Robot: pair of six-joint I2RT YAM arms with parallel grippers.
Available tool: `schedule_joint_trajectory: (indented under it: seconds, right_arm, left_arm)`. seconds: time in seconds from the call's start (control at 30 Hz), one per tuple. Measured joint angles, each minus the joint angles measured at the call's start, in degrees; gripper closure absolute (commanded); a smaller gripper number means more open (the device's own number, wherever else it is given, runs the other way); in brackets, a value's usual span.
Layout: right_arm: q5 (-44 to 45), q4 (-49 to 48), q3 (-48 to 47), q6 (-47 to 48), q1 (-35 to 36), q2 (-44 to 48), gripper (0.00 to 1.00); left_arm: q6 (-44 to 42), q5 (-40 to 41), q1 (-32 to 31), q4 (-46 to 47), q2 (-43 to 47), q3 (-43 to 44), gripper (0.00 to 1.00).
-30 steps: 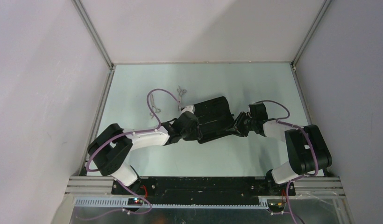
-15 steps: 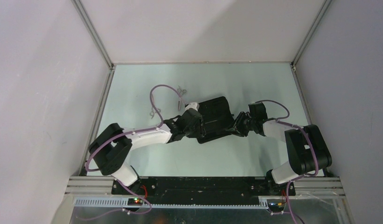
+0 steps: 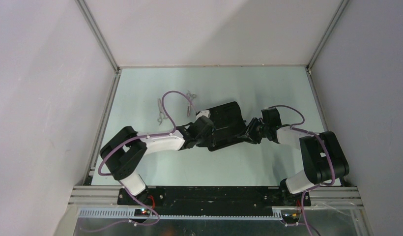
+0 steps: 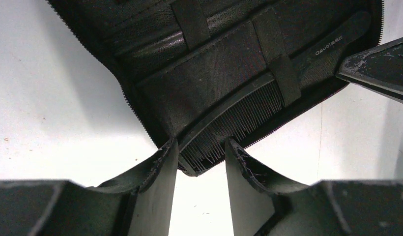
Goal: Sort the hair-cutting tools
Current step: Place the comb in the hairdressing tool bag.
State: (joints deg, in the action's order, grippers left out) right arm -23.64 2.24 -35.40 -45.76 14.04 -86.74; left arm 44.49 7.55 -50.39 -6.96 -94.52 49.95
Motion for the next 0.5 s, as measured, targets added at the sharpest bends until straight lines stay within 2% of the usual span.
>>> schedule_joint_trajectory:
  seconds: [0.5]
  right_arm:
    - [0.0, 0.0, 0.0, 0.0, 0.0, 0.0, 0.63]
  left_arm:
    - [0.0, 0.3, 0.0, -1.9, -0.5, 1.0, 0.54]
